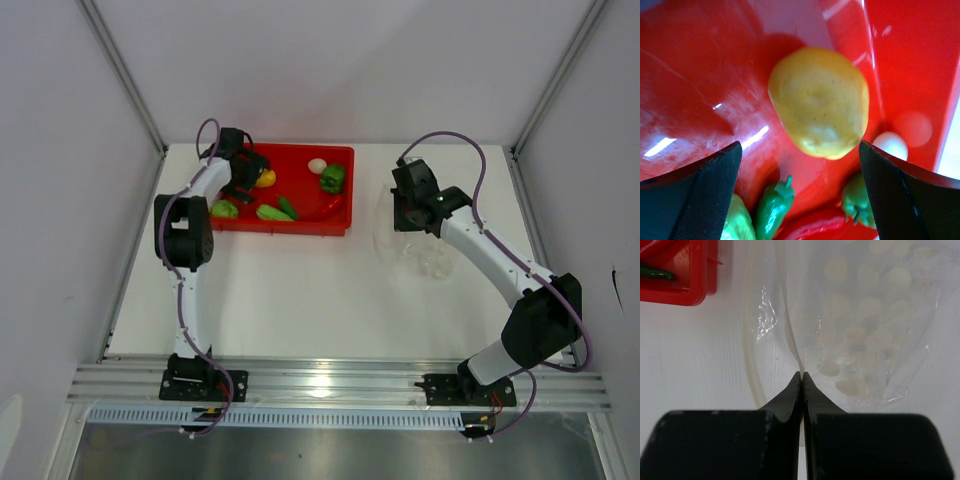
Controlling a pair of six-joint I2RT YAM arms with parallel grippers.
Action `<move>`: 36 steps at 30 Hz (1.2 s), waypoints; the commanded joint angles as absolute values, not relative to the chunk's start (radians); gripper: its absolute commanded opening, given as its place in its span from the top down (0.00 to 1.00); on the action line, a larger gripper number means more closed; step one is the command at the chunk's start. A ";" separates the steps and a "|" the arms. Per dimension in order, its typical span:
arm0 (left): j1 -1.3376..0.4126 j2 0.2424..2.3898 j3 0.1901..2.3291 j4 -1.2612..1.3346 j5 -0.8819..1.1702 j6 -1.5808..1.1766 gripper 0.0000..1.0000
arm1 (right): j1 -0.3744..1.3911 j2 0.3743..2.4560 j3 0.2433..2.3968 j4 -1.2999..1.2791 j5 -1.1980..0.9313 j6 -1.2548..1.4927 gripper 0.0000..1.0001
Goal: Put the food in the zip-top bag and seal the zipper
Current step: Pick up the fake vegetable from the bin.
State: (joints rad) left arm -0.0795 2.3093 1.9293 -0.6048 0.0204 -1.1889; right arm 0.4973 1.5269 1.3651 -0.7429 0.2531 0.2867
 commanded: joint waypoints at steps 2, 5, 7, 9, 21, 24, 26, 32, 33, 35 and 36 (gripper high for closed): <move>-0.084 2.233 1.930 -0.566 -0.075 -1.258 0.00 | 0.502 1.491 1.355 -0.710 0.267 0.278 1.00; -0.089 2.252 1.936 -0.539 -0.077 -1.270 0.02 | 0.502 1.489 1.348 -0.706 0.267 0.278 1.00; -0.092 2.288 1.982 -0.549 -0.065 -1.269 0.04 | 0.502 1.493 1.348 -0.706 0.265 0.276 1.00; -0.098 2.310 2.017 -0.554 -0.063 -1.264 0.05 | 0.503 1.491 1.350 -0.707 0.264 0.278 1.00; -0.117 2.364 2.083 -0.551 -0.084 -1.276 0.19 | 0.502 1.479 1.335 -0.699 0.271 0.276 1.00; -0.118 2.364 2.082 -0.574 -0.098 -1.278 0.17 | 0.503 1.468 1.330 -0.695 0.275 0.275 1.00; -0.120 2.367 2.082 -0.590 -0.100 -1.282 0.16 | 0.502 1.463 1.327 -0.692 0.276 0.273 1.00; -0.124 2.378 2.088 -0.635 -0.120 -1.316 0.15 | 0.503 1.453 1.312 -0.675 0.275 0.270 1.00; -0.124 2.379 2.091 -0.635 -0.121 -1.315 0.15 | 0.502 1.453 1.310 -0.673 0.275 0.270 1.00; -0.123 2.385 2.092 -0.641 -0.129 -1.324 0.14 | 0.502 1.450 1.304 -0.667 0.273 0.268 1.00; -0.123 2.387 2.094 -0.649 -0.132 -1.337 0.14 | 0.502 1.451 1.299 -0.663 0.272 0.267 1.00</move>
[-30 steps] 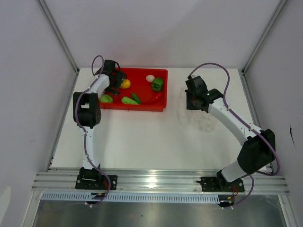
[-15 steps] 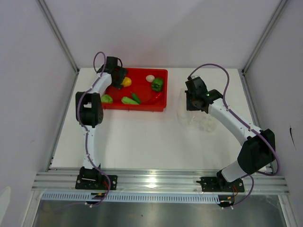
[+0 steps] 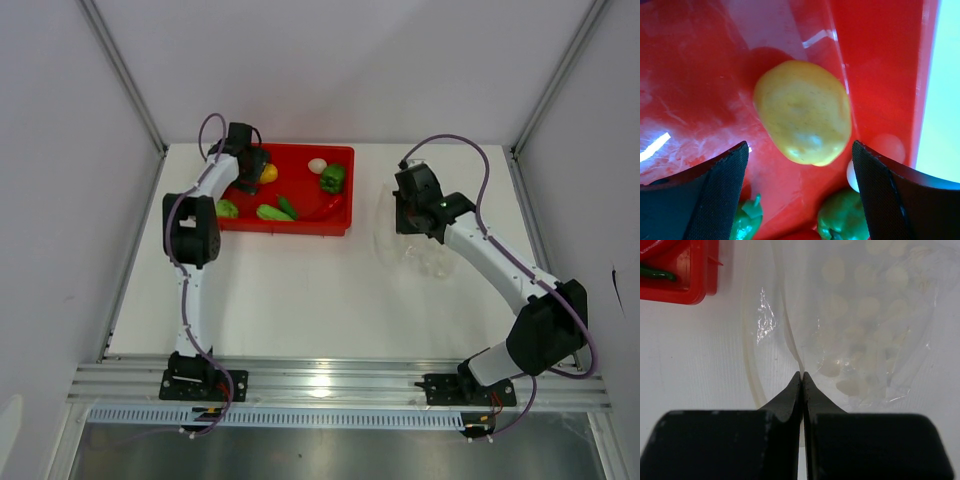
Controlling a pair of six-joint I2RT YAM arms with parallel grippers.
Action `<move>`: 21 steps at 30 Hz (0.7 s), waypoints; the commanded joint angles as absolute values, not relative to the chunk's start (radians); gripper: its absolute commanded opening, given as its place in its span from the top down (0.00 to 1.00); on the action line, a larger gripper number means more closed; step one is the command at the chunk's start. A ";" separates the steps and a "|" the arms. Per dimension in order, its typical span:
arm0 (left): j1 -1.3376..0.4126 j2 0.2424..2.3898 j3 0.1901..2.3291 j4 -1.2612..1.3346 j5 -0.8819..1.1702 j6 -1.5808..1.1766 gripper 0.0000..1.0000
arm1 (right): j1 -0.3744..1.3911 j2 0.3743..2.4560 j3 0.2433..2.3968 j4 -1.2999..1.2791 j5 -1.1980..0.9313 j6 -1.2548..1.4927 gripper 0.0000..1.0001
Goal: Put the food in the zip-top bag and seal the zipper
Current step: Pick up the fake vegetable from the bin.
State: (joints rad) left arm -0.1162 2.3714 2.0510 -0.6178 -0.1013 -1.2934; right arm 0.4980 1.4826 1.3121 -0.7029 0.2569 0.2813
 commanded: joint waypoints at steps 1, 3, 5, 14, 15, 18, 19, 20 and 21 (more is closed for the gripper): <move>-0.124 2.390 2.094 -0.655 -0.136 -1.344 0.14 | 0.502 1.451 1.298 -0.660 0.272 0.265 1.00; -0.123 2.407 2.114 -0.670 -0.149 -1.358 0.14 | 0.502 1.453 1.292 -0.655 0.273 0.262 1.00; -0.123 2.433 2.151 -0.695 -0.147 -1.370 0.14 | 0.502 1.453 1.287 -0.644 0.276 0.256 1.00; -0.115 2.444 2.149 -0.660 -0.147 -1.382 0.14 | 0.499 1.457 1.261 -0.615 0.278 0.244 1.00; -0.114 2.444 2.152 -0.658 -0.150 -1.376 0.14 | 0.499 1.457 1.261 -0.617 0.276 0.244 1.00; -0.110 2.441 2.148 -0.649 -0.149 -1.352 0.13 | 0.499 1.457 1.256 -0.612 0.275 0.242 1.00; -0.110 2.433 2.148 -0.649 -0.159 -1.347 0.13 | 0.499 1.459 1.256 -0.614 0.275 0.241 1.00; -0.110 2.425 2.145 -0.649 -0.170 -1.342 0.11 | 0.499 1.457 1.253 -0.614 0.275 0.241 1.00; -0.110 2.418 2.138 -0.655 -0.184 -1.341 0.10 | 0.500 1.457 1.252 -0.612 0.275 0.241 1.00</move>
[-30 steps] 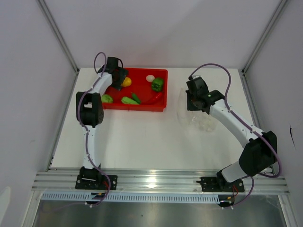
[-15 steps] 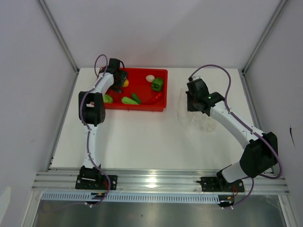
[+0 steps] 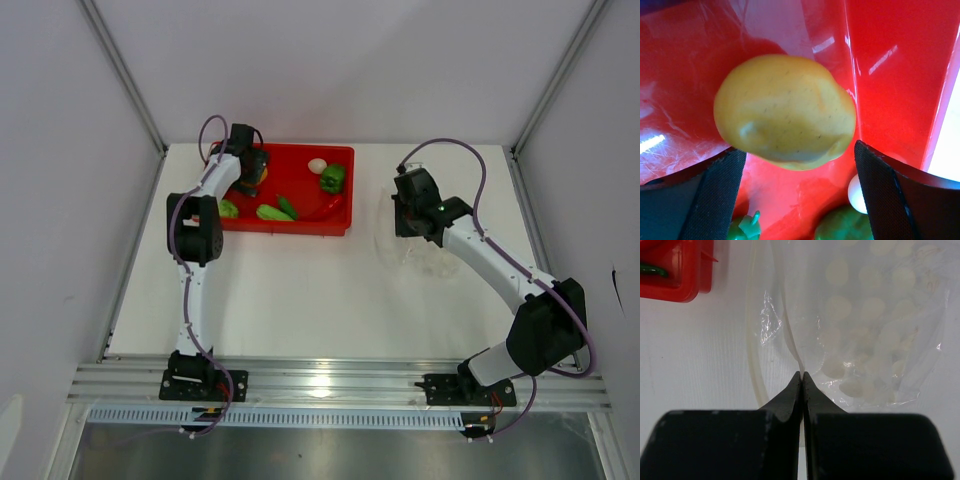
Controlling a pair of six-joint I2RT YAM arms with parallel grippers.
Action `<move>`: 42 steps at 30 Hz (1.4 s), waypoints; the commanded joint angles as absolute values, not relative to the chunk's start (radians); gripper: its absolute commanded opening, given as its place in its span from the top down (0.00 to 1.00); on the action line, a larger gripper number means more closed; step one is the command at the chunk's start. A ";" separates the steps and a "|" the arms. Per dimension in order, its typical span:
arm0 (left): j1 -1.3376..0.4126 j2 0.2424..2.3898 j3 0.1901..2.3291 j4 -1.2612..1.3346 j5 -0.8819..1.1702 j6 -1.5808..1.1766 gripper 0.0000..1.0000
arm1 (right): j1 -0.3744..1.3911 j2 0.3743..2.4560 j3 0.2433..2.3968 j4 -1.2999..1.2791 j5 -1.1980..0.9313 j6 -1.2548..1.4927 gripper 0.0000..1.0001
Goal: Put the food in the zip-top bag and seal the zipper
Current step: Pick up the fake vegetable from the bin.
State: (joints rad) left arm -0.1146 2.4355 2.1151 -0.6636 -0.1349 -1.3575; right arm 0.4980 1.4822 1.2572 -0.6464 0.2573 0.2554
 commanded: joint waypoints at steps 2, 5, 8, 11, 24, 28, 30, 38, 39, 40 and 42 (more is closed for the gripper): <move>-0.109 2.404 2.122 -0.660 -0.215 -1.341 0.03 | 0.499 1.454 1.250 -0.609 0.276 0.241 1.00; -0.103 2.402 2.118 -0.681 -0.230 -1.345 0.00 | 0.499 1.448 1.250 -0.601 0.273 0.241 1.00; -0.103 2.399 2.108 -0.676 -0.236 -1.344 0.01 | 0.499 1.447 1.252 -0.600 0.273 0.238 1.00; -0.097 2.398 2.105 -0.689 -0.247 -1.350 0.01 | 0.497 1.443 1.249 -0.598 0.276 0.233 1.00; -0.051 2.399 2.103 -0.698 -0.250 -1.359 0.00 | 0.491 1.443 1.235 -0.572 0.259 0.225 1.00; -0.051 2.416 2.137 -0.715 -0.245 -1.356 0.02 | 0.491 1.440 1.232 -0.571 0.262 0.227 1.00; -0.051 2.415 2.131 -0.712 -0.242 -1.356 0.04 | 0.491 1.439 1.235 -0.572 0.264 0.225 1.00; -0.051 2.362 2.014 -0.598 -0.209 -1.325 0.54 | 0.494 1.434 1.236 -0.578 0.256 0.236 1.00; -0.051 2.347 1.982 -0.586 -0.204 -1.319 0.65 | 0.494 1.436 1.239 -0.583 0.256 0.239 1.00; -0.052 2.341 1.971 -0.578 -0.199 -1.315 0.69 | 0.495 1.436 1.242 -0.586 0.256 0.241 1.00; -0.054 2.310 1.925 -0.555 -0.184 -1.302 0.73 | 0.497 1.431 1.247 -0.594 0.253 0.252 1.00</move>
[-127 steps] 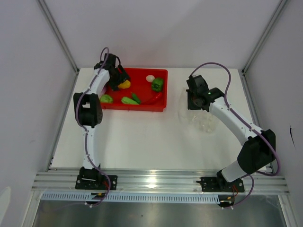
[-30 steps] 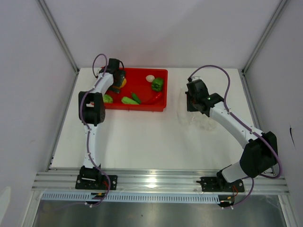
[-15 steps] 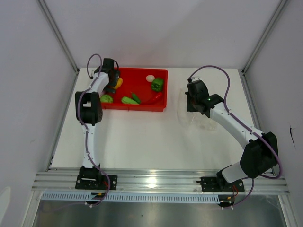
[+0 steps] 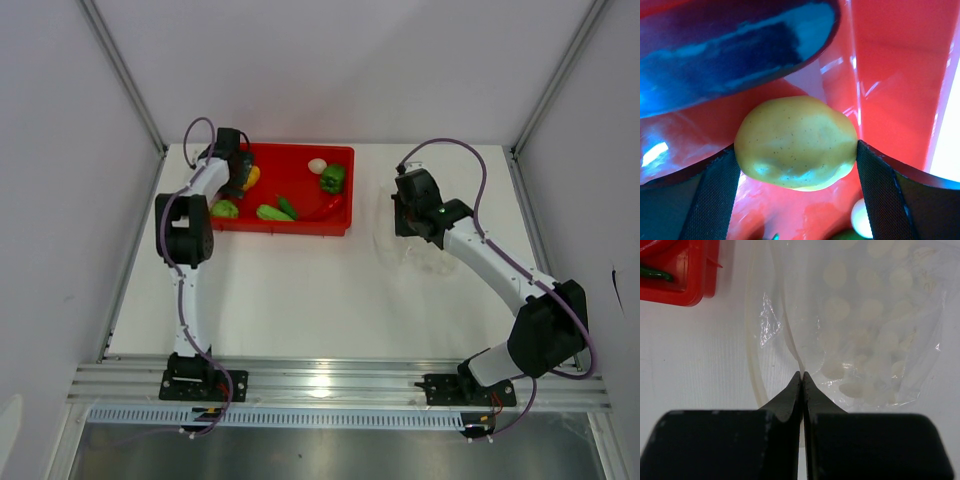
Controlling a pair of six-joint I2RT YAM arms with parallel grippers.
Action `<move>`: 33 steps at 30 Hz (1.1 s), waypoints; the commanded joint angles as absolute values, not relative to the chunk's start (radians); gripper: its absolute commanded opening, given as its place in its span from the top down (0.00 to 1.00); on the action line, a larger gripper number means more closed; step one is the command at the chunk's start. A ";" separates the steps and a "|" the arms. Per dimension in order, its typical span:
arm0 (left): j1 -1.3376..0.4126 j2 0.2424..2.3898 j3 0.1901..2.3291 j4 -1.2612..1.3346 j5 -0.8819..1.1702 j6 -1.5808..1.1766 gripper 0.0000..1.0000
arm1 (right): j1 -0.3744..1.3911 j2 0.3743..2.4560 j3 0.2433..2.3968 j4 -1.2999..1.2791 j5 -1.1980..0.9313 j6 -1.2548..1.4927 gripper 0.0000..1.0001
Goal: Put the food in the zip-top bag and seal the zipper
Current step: Pick up the fake vegetable from the bin, then place the fake vegetable in the zipper food storage bag.
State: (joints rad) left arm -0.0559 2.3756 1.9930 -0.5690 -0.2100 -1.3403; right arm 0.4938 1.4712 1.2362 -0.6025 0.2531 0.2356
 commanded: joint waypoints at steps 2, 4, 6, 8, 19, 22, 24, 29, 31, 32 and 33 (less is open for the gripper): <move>-0.057 2.284 1.898 -0.522 -0.166 -1.286 0.78 | 0.499 1.425 1.250 -0.604 0.249 0.264 1.00; -0.066 2.232 1.842 -0.506 -0.161 -1.272 0.83 | 0.499 1.422 1.253 -0.615 0.247 0.275 1.00; -0.083 2.194 1.804 -0.485 -0.161 -1.241 0.87 | 0.500 1.424 1.262 -0.637 0.244 0.290 1.00; -0.097 2.123 1.749 -0.473 -0.158 -1.212 0.89 | 0.497 1.427 1.276 -0.661 0.247 0.301 1.00; -0.213 1.731 1.373 -0.184 0.156 -1.014 0.99 | 0.489 1.375 1.347 -0.759 0.232 0.310 1.00; -0.277 1.637 1.247 -0.105 0.285 -0.986 0.99 | 0.483 1.367 1.364 -0.776 0.212 0.308 1.00; -0.339 1.571 1.107 0.074 0.388 -1.000 1.00 | 0.485 1.370 1.374 -0.788 0.187 0.314 1.00; -0.515 1.517 1.038 0.167 0.440 -1.008 0.99 | 0.486 1.356 1.365 -0.775 0.123 0.342 1.00; -0.563 1.516 1.067 0.153 0.430 -0.976 0.99 | 0.491 1.356 1.362 -0.772 0.107 0.356 1.00; -0.609 1.514 1.072 0.153 0.422 -0.963 0.99 | 0.502 1.355 1.358 -0.772 0.110 0.356 1.00; -0.627 1.514 1.078 0.146 0.410 -0.942 0.99 | 0.509 1.356 1.356 -0.772 0.115 0.356 1.00</move>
